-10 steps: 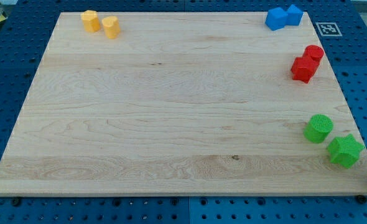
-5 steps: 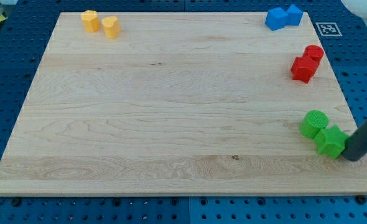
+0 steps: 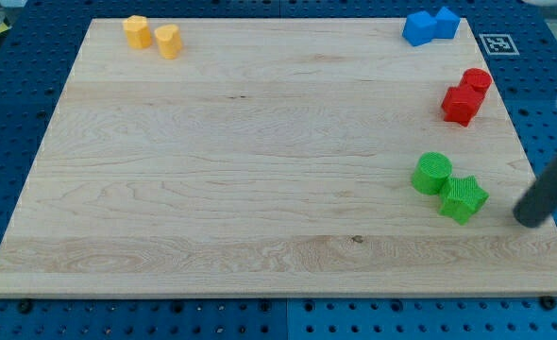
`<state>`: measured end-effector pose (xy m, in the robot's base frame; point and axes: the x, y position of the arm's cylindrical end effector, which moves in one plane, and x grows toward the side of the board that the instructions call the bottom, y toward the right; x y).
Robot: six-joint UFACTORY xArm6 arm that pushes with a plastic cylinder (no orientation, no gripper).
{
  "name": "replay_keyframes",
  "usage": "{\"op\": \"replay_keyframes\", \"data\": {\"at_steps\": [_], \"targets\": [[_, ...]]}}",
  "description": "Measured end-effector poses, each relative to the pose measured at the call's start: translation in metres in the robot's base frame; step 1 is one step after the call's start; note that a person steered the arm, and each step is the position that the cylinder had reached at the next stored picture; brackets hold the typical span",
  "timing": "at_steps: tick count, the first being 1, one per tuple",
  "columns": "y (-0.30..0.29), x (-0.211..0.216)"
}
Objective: Push the green star along with the green circle towards the center
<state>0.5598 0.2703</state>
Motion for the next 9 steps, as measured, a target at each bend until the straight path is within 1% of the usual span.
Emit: {"op": "replay_keyframes", "data": {"at_steps": [1, 2, 3, 5, 7, 9], "targets": [[-0.032, 0.006], [-0.047, 0.003], [-0.05, -0.009], [-0.097, -0.041], [-0.126, -0.077], [-0.146, -0.079]]}}
